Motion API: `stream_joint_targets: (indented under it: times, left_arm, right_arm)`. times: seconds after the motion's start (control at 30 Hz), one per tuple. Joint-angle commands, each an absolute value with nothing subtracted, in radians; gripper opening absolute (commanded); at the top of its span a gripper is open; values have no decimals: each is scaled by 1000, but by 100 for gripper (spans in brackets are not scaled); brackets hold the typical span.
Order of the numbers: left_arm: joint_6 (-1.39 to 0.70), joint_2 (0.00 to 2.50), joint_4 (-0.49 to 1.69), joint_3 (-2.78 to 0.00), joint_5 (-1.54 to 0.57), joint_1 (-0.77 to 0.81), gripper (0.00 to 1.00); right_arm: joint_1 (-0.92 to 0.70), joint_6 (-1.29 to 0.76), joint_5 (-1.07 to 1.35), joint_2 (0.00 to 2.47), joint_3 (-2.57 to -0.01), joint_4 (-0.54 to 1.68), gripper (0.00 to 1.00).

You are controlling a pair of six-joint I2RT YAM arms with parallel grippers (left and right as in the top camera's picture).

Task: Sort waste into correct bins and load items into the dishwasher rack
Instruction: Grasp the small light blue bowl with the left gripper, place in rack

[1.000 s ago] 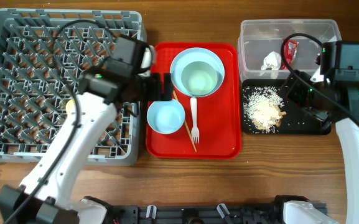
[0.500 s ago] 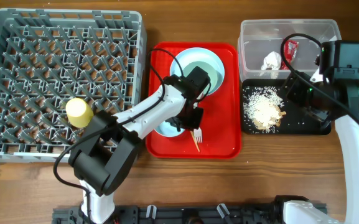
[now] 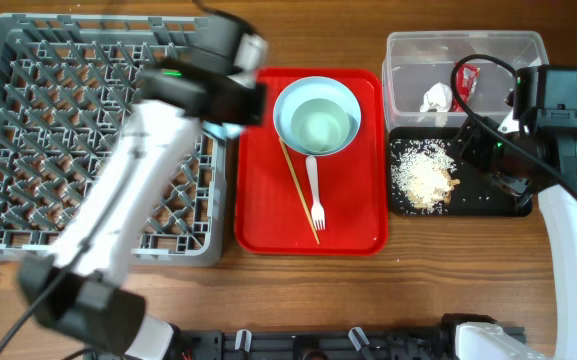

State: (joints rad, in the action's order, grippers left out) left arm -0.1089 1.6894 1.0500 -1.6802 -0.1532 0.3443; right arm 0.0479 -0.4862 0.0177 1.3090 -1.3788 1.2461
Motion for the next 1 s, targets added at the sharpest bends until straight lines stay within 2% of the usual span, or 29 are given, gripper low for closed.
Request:
stream_joint_targets:
  times: [0.0,0.1,0.17,0.23,0.33,0.47,0.53,0.57,0.63,0.67,0.73,0.77,0.9,0.93,0.97]
  left_arm:
    - [135,1683,1045,-1689,-571,68,4]
    - [207,1757,1060,-1689,-908,-140,4]
    - [207,1825,1077,-1689,-1066,-223,4]
    - [206,1914,1105,-1689,-1211,-276,4]
    - [206,2019,1141,-1688,-1291,-289,4]
    - [206,2082,1180,-1687,-1288,-291,4]
    - [206,2083,1193,-1687,-1223,-301,4]
    - [206,2083,1238,-1687,-1058,-317,4]
    - [206,2083,1286,-1687,-941,-339,4]
    - [206,2083,1319,-1687,-870,-366,9]
    - [206,2083,1353,-1687,-828,-399,43]
    - [205,2083,1379,-1687,-828,-419,54]
    - [206,2083,1429,-1687,-809,-463,76]
    - [206,2079,1430,-1687,-810,-470,92]
    - [206,2065,1429,-1691,-810,-476,100]
  right_arm:
    - [50,-496,0,1320,-1382,1247,76]
    - [50,-496,0,1320,-1382,1246,76]
    - [50,-496,0,1320,-1382,1246,76]
    - [50,-496,0,1320,-1382,1246,76]
    - [50,-496,0,1320,-1382,1246,76]
    - [50,-497,1,1320,-1382,1248,76]
    - [50,-496,1,1320,-1382,1248,76]
    - [50,-497,0,1320,-1382,1248,76]
    - [50,-497,1,1320,-1382,1247,75]
    - [50,-498,1,1320,-1382,1247,76]
    - [50,-497,0,1320,-1382,1247,75]
    - [50,-497,0,1320,-1382,1247,75]
    - [50,-496,0,1320,-1382,1247,75]
    - [50,-497,0,1320,-1382,1247,76]
    - [50,-496,0,1320,-1382,1247,75]
